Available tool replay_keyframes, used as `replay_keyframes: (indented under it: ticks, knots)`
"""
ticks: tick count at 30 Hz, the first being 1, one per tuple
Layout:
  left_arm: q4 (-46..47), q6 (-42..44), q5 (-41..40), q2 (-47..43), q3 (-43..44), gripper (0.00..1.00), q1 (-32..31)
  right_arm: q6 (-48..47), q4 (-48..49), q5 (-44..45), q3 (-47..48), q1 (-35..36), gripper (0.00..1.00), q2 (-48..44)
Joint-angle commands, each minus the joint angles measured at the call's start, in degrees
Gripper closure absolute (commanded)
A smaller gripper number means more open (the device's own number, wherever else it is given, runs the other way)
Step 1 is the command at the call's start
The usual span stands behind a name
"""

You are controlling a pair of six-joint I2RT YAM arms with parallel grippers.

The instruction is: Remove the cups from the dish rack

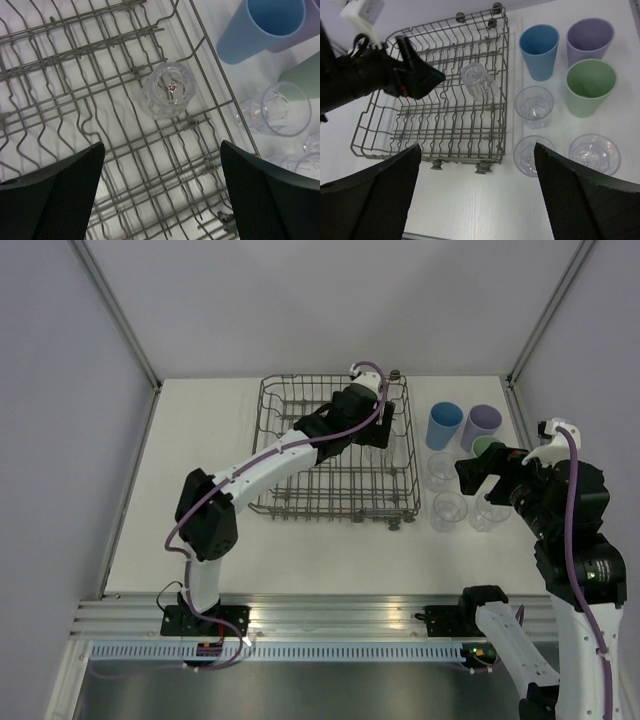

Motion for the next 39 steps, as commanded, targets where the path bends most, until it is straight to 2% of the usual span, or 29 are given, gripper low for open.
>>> replay_keyframes:
  ticks: [1,5,11,23,33,39]
  knots:
    - [0.5,4.12,-1.77,6.72,7.31,0.0,-0.26,0.18,1.3,-1.84,-2.12,1.94,0.02,1.4]
    - [0.41,3.86,-0.79,12.88,13.91,0.0,-0.26,1.58,2.7,-5.7,-3.7,2.47,0.02,0.35]
    - [0.67,6.67,-0.44,19.29,19.62,0.0,-0.44,1.41,2.96,-7.02,-4.5,3.78,0.02,-0.18]
    - [3.05,11.85,-1.76,26.85,24.2,0.0,-0.61,1.49,3.41,-8.61,-5.11,4.49,0.02,-1.24]
    - [3.66,13.0,-0.53,30.29,25.87,0.02,-0.53,1.14,3.32,-8.17,-5.64,4.66,0.02,-1.67]
    - [4.01,13.53,0.08,30.47,25.87,0.29,-0.61,0.79,3.58,-7.64,-6.87,4.93,0.02,-1.59]
